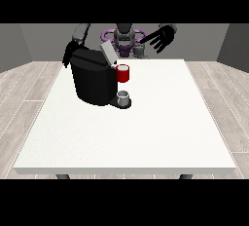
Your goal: Insert the coffee pod into the coffee machine and close the lid
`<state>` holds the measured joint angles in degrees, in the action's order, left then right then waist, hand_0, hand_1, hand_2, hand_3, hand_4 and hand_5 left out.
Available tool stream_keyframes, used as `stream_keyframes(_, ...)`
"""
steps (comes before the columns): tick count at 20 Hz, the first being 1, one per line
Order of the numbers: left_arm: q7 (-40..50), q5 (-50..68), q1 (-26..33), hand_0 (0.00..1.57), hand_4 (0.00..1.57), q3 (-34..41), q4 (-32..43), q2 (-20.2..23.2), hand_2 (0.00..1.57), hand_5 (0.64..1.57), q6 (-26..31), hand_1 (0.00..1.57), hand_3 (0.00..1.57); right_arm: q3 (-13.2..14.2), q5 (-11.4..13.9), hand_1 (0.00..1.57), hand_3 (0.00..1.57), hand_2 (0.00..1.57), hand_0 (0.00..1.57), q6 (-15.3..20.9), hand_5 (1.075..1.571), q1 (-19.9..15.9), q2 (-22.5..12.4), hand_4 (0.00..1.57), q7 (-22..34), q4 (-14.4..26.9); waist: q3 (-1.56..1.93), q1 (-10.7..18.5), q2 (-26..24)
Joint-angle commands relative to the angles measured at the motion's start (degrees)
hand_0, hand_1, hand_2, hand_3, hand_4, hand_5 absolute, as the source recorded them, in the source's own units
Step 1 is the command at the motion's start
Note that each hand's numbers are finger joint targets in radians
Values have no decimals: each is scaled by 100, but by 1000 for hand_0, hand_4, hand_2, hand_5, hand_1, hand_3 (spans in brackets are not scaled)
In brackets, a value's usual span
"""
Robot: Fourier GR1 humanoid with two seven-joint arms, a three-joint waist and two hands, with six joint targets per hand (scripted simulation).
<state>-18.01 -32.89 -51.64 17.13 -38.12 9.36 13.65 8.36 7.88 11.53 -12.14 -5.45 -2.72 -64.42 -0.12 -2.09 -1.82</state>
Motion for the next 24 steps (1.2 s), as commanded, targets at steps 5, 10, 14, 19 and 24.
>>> stream_keyframes(5, -369, 918, 1624, 0, 421, 480, 12, -751, 0, 1571, 356, 0, 0, 68, -191, 0, 0, 0, 0, -156, 1571, 618, 23, 0, -284, -151, 11, 657, -1178)
stream_keyframes(10, -12, 1007, 2030, 0, 389, 333, 75, -927, 0, 1571, -6, 0, 0, -347, -387, 0, 0, 0, 0, -786, 1571, 224, 121, 0, 125, -662, 11, 581, -1610)
stream_keyframes(14, 80, 1033, 2356, 0, 404, 413, -147, -861, 0, 1571, 115, 0, 0, -515, -399, 0, 0, 0, 0, -1081, 1571, -45, -94, 62, 527, -1129, 10, 645, -1731)
stream_keyframes(19, 454, 1623, 2328, 0, 457, 94, -573, -934, 0, 1571, 261, 0, 0, -373, -262, 0, 0, 0, 0, -1184, 1571, -586, -517, 239, 520, -991, 13, 990, -1557)
stream_keyframes(24, 492, 1837, 2665, 0, 394, -42, -1540, -788, 0, 1571, 495, 0, 0, -268, -392, 0, 0, 0, 0, -949, 1571, -829, -274, 0, 755, -985, 13, 982, -985)
